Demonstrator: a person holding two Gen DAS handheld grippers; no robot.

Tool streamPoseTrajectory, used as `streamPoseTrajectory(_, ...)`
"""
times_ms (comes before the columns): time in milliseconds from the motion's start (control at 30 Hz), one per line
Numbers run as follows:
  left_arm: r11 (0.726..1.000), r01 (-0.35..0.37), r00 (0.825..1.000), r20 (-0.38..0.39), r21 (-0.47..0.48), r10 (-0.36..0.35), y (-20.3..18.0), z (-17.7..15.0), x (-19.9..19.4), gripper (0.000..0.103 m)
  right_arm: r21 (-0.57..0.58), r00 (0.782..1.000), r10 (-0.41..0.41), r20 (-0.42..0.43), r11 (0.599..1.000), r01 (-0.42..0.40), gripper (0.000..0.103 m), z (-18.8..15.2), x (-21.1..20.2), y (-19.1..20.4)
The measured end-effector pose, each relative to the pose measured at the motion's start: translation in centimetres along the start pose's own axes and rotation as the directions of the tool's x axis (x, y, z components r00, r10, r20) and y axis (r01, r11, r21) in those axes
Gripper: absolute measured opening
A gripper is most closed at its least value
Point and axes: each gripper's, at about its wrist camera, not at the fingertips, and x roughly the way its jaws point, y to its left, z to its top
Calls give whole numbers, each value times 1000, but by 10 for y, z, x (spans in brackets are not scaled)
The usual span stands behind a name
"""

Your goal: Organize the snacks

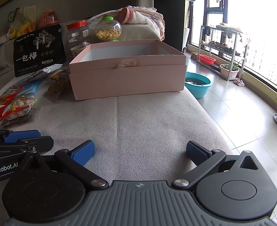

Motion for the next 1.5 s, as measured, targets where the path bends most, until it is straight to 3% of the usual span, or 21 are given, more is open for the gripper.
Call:
streamPoseTrajectory(967, 1000, -8, 1000, -1, 19, 8, -2, -1, 0, 29, 2, 1000, 2, -10, 1000, -2, 103, 2, 4, 1)
streamPoseTrajectory(1333, 1000, 20, 1000, 3, -10, -20, 1, 1, -1, 29, -21, 998, 21, -52, 1000, -22, 103, 5, 4, -1)
streamPoseTrajectory(1500, 999, 39, 999, 8, -29, -38, 5, 1, -2, 29, -42, 993, 43, -110, 998, -48, 103, 13, 7, -3)
